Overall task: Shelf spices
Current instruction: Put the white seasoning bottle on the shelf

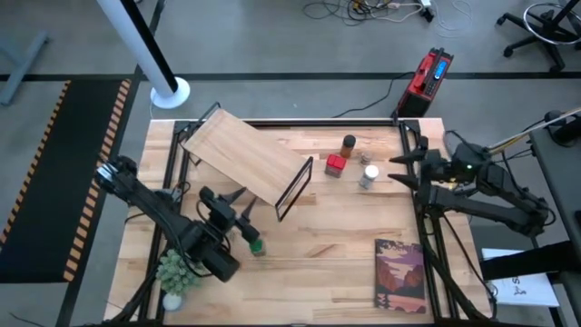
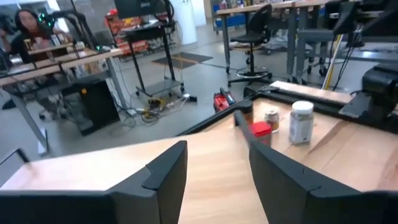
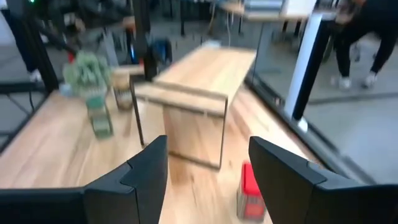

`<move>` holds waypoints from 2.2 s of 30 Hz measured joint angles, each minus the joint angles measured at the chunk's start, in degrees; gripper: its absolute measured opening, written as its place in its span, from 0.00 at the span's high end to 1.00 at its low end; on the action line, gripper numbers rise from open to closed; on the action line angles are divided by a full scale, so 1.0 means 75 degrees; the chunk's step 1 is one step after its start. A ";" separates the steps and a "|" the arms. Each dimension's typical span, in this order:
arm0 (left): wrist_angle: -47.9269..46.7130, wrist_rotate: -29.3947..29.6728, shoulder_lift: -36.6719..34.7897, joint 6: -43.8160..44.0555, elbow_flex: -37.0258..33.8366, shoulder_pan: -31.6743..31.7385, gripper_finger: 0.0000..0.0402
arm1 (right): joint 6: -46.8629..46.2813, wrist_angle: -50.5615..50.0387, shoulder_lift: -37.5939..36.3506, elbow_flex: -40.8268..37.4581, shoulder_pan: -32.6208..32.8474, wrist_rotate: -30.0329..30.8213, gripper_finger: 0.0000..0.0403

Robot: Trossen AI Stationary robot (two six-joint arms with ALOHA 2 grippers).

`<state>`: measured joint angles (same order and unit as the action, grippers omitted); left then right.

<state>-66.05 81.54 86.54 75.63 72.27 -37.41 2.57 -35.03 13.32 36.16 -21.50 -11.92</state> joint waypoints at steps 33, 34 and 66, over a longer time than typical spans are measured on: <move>0.1345 -0.0211 -0.4602 -0.3907 -0.2195 0.1754 0.63 | 0.0592 0.2313 0.4230 0.0732 -0.1047 0.2331 0.50; 0.1348 -0.0208 -0.4671 -0.3905 -0.2284 0.1754 0.63 | 0.0567 0.2317 0.4341 0.0746 -0.1079 0.2218 0.50; 0.9003 -0.5304 -0.5871 -1.0009 -0.4865 0.1889 0.70 | 0.0081 0.1795 0.4179 0.0764 -0.1105 0.1329 0.50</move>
<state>1.47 41.76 42.51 0.57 35.78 -23.24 3.18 -21.57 44.67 41.89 -29.78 -1.95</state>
